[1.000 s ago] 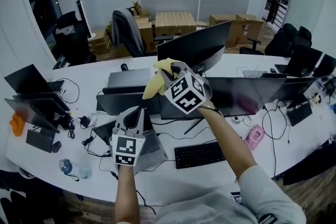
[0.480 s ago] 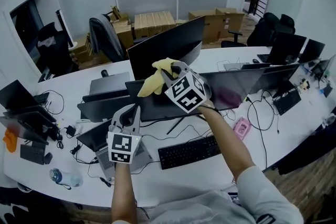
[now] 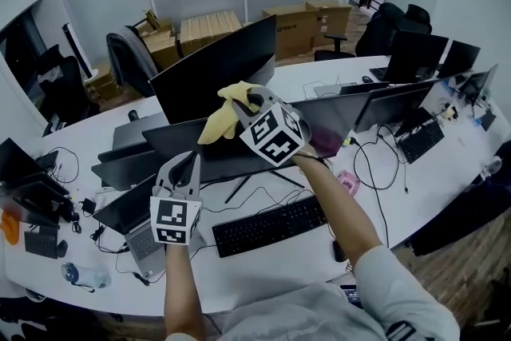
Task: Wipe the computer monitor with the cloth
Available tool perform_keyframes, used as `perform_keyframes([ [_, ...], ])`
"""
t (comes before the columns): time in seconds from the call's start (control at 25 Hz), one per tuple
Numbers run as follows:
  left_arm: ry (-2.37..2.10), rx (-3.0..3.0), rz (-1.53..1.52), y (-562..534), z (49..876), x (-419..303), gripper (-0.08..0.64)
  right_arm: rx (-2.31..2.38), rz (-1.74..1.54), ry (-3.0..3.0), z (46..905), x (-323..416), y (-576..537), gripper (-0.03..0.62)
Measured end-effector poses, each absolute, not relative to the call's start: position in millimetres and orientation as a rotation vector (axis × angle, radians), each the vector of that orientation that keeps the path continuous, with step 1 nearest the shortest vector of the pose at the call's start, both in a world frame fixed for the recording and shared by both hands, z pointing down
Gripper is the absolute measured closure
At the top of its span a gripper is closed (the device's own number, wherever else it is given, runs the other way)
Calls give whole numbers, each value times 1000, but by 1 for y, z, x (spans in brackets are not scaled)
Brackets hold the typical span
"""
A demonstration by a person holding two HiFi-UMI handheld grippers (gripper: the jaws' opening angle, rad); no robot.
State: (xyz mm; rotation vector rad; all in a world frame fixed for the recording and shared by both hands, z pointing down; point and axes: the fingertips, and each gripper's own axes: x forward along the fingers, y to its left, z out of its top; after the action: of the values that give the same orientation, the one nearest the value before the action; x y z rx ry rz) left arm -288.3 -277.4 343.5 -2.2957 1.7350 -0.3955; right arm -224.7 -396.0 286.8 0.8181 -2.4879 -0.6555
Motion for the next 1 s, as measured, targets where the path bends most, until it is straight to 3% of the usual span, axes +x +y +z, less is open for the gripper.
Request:
perform_keyframes([
  [1.0,1642,-2319,-476,-322,341,-128,540,950,-619,-2503,285,-14,-461,535],
])
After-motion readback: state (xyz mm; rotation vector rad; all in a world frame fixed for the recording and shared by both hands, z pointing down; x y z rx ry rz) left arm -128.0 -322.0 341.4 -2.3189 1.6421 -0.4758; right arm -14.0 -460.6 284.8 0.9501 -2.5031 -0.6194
